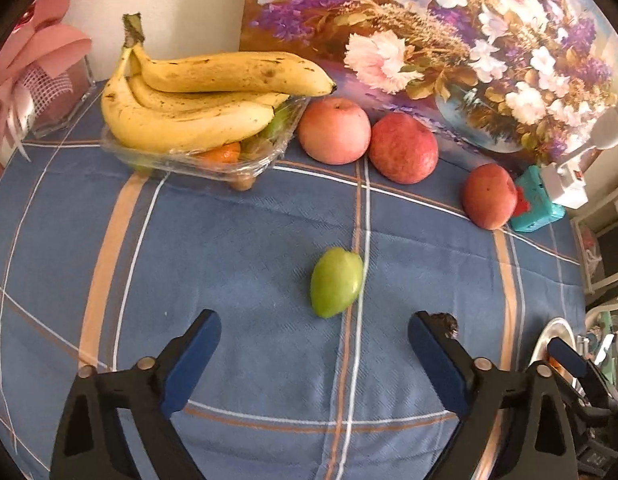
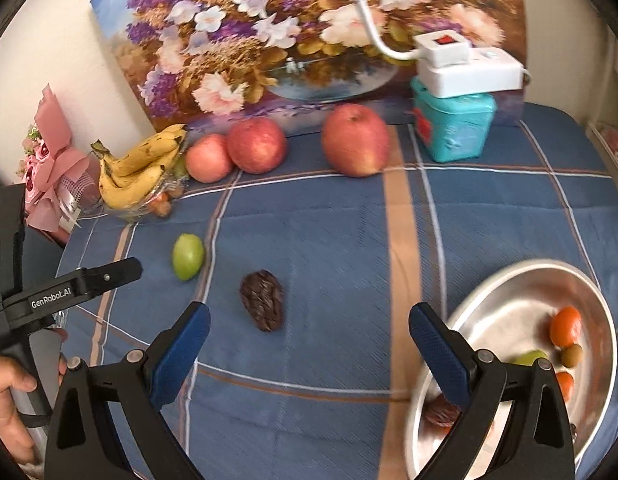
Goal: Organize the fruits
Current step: 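Move both open tools back to the remaining fruits, then grasp the green plum with the left tool while the right tool grasps the last dried date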
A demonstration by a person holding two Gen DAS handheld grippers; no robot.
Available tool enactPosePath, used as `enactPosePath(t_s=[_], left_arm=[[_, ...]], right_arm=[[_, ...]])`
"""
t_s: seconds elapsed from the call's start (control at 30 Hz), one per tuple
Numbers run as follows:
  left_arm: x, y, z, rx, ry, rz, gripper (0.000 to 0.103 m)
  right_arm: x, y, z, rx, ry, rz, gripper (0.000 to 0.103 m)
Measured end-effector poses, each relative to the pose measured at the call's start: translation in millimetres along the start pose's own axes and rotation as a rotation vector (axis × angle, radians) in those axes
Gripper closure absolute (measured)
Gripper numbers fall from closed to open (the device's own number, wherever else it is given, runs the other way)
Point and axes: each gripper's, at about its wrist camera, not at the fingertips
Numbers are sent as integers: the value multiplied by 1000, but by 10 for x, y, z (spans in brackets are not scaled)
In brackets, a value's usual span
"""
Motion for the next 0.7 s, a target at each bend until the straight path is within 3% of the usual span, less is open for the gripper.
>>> enactPosePath(t_s=[0.3,0.43,0.7], left_arm=[[368,-120,-88,-9,39,45,14],[534,-156,-135,-10,46,59,20],[695,-175,-182,-4,35,67,31]], right_arm=[[482,-104,114,-8,-24,89,12],[740,-67,113,-3,-24,141,25],[986,-60,137,-24,-4,183,37]])
Point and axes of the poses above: each gripper's, at about its wrist camera, not at the fingertips, and x roughly the way its jaws point, z to its left, y to its underside, and after that the axes turned 13 degrees about -y, right-handed
